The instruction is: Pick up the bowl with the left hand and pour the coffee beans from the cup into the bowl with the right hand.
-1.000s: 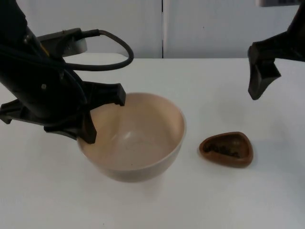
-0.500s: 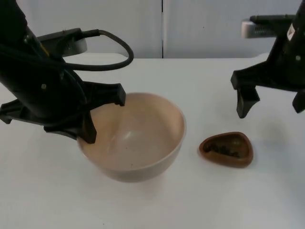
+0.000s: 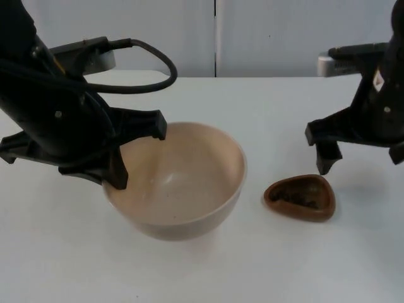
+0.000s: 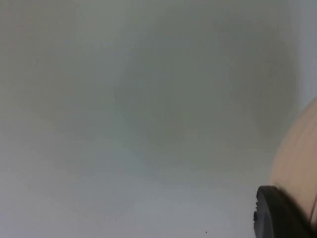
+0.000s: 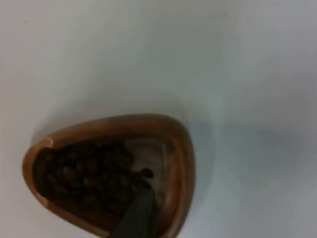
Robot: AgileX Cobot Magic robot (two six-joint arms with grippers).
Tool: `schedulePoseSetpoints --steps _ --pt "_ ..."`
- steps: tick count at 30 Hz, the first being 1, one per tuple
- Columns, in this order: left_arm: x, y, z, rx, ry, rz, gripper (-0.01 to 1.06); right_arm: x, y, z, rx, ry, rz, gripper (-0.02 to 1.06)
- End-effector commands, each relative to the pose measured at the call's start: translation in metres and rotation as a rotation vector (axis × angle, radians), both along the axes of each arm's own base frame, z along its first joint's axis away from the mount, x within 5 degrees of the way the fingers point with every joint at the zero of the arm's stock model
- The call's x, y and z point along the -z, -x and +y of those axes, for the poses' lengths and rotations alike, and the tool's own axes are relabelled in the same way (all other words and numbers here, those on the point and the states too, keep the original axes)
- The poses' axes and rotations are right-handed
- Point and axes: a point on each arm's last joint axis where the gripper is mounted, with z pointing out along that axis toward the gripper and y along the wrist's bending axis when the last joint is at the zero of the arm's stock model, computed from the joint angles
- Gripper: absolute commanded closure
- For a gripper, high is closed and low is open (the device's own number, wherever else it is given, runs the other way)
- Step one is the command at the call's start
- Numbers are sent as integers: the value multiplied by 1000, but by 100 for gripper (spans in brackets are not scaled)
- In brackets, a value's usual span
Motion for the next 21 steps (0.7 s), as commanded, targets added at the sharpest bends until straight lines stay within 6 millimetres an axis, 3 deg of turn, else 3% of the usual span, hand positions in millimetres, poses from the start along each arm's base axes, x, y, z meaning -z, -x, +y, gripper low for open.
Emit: schedulePoseSetpoints --steps 1,21 --pt "-1 1 -2 -11 14 -8 105 8 -1 6 -6 -15 -12 14" --pt "-1 1 -3 -17 21 -3 105 59 -10 12 7 -35 16 15"
